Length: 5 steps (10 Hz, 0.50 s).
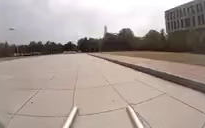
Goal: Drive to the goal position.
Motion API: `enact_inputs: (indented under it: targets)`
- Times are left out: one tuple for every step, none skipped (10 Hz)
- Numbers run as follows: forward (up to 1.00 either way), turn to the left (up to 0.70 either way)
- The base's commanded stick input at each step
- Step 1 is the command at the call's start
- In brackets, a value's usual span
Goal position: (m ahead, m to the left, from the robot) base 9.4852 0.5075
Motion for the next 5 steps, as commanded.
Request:
enact_inputs:
  targets:
    - [0.70, 0.00]
    - [0.70, 0.00]
    - [0.70, 0.00]
    - [0.70, 0.00]
    - [0.70, 0.00]
